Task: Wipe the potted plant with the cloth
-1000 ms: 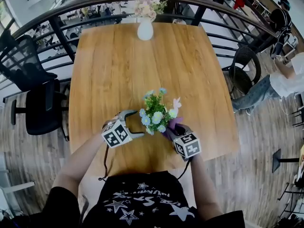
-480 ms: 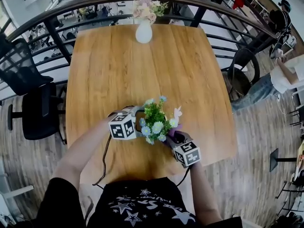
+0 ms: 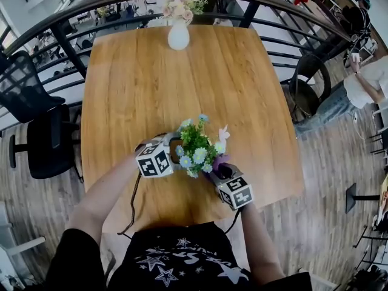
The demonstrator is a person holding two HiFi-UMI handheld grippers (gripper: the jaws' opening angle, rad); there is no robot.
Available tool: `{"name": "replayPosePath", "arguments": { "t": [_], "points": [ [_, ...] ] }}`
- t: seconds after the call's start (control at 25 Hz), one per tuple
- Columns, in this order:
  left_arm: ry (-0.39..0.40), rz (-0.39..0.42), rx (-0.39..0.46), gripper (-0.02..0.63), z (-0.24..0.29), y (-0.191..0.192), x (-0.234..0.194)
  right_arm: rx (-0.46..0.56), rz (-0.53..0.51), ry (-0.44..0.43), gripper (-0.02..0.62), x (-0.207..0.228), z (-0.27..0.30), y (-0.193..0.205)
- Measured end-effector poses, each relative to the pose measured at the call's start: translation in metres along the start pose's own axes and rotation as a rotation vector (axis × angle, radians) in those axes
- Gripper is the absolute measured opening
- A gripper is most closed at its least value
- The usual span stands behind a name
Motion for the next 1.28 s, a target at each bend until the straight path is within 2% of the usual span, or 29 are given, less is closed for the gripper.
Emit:
{"name": "replayPosePath", "arguments": {
  "t": [0.12,0.24,0.52,0.64,0.92,1.28],
  "points": [
    [-0.04,-0.051,0.004,0.416,0.001,0.0,0.003,-0.004,-0.024,-0.035,0.084,-0.011,0.001,0.004],
    [-0.078,-0.092,-0.003,0.416,0.002,-0.001,0.008,-0.003,-0.018,-0.032,0.084,-0.018,0.001,0.005],
    [-0.234,-0.247,-0.032,0.416,0.004,-0.005,0.017,0.004,-0.047,-0.058,0.084,-0.037,0.006,-0.001],
    [-0.272,-0.284,-0.03,0.416,0.004,-0.004,0.021,-0.008,-0.082,-0.057,0.084,-0.043,0.008,-0.003],
    [-0.282,-0.309,-0.032,0.416,0.003,-0.004,0.023,-0.003,-0.048,-0.022,0.084,-0.042,0.004,-0.002],
    [-0.276,-0.412,0.026,0.416,-0.036,0.018,0.048,-0.003,0.015,0.068,0.084,-0.046,-0.011,0.005]
  ]
}}
Point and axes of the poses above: the fingertips, and each gripper's own axes: z forward along the fingers, x to its right, y out of its underside, the point moved 6 cm from there along -z, backward along the fingers, and after that the axes turned 5 degrees about -x, right-handed, at the moved point
